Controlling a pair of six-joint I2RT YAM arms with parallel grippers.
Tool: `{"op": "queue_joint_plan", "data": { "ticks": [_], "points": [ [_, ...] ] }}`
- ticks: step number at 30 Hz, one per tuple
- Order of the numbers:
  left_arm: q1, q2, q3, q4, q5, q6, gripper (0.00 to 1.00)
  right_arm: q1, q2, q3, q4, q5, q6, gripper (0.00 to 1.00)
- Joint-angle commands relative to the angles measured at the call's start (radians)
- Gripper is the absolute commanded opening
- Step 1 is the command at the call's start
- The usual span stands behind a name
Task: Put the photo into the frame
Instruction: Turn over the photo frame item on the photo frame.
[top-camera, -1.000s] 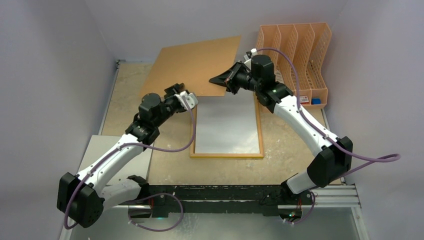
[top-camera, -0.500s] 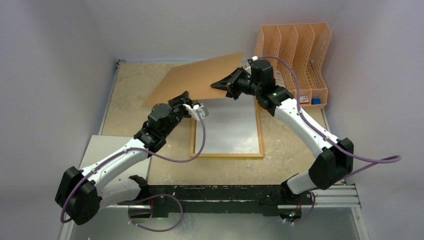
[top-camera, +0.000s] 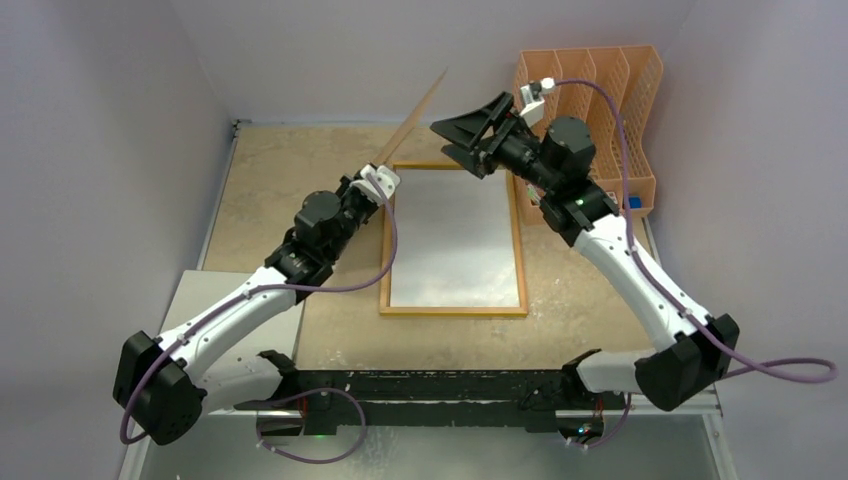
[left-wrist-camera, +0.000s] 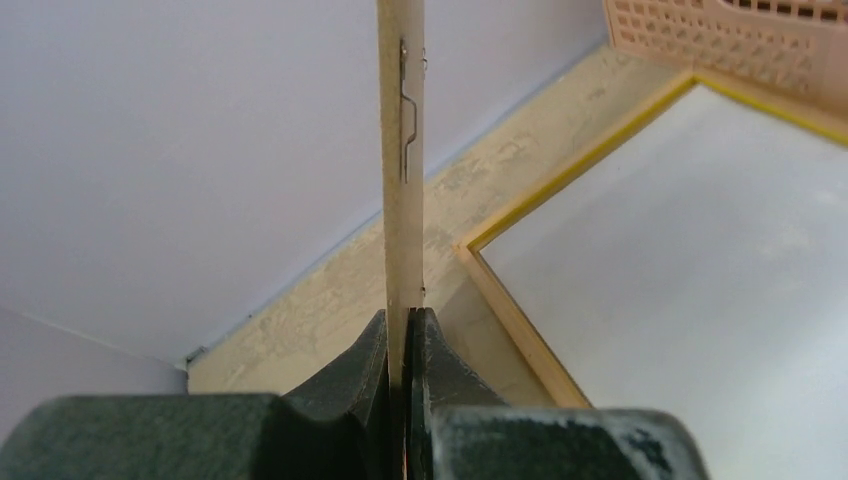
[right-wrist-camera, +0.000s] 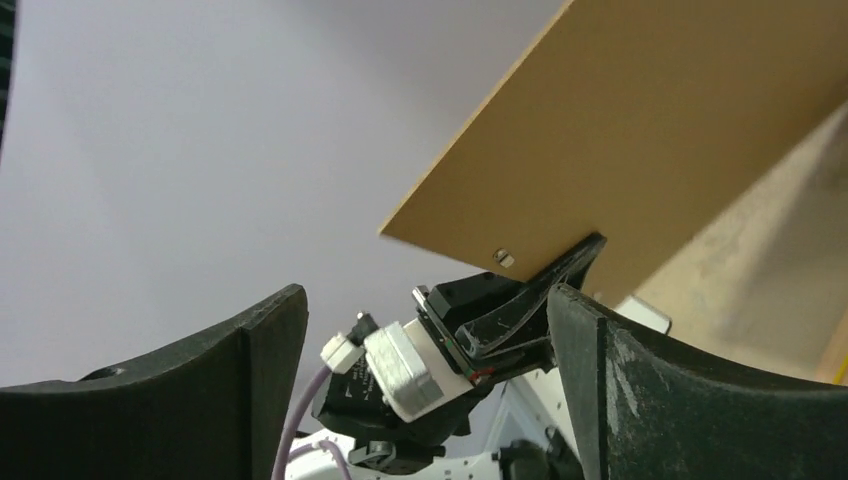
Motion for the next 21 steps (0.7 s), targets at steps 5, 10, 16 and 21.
{"op": "queue_joint_plan", "data": {
  "ticks": [5,10,16,21],
  "points": [
    [0.005,0.047,0.217,-0.005,-0.196,-0.272,0.00,-0.030,-0.192,-0.058,0.124,0.211,-0.388,0.90],
    [0.010,0.071,0.391,-0.134,-0.190,-0.387,0.00,-0.035,-0.225,-0.107,0.092,0.321,-0.652,0.91],
    [0.058,0.132,0.604,-0.349,0.045,-0.568,0.00,-0.057,-0.204,-0.112,0.065,0.341,-0.712,0.96],
    [0.129,0.172,0.719,-0.395,0.272,-0.696,0.00,-0.141,-0.143,-0.103,0.083,0.201,-0.685,0.94]
  ]
}}
